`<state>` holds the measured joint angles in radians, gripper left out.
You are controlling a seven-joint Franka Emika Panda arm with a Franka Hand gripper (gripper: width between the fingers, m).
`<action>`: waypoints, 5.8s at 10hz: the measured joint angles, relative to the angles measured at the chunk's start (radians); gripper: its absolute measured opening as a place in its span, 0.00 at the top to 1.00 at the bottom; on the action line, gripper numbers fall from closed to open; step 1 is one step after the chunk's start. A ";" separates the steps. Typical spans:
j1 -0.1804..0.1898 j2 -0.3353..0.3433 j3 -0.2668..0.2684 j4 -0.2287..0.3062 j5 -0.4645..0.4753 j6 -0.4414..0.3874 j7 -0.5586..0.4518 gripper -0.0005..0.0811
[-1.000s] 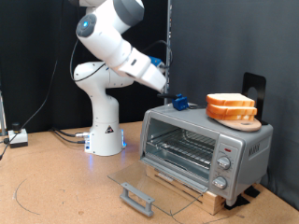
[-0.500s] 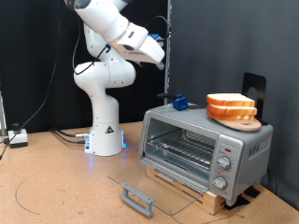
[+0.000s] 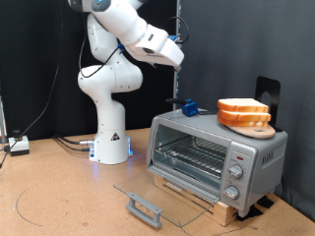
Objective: Make a piece of toast with the oven
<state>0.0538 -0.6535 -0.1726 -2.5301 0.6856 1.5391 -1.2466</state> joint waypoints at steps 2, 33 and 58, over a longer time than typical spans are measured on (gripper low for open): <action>0.002 -0.037 0.087 -0.059 0.018 0.083 0.062 0.00; -0.009 -0.240 0.466 -0.361 0.161 0.473 0.290 0.00; -0.018 -0.154 0.554 -0.374 0.289 0.504 0.247 0.34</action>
<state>0.0356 -0.8072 0.3817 -2.9039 0.9750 2.0429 -0.9996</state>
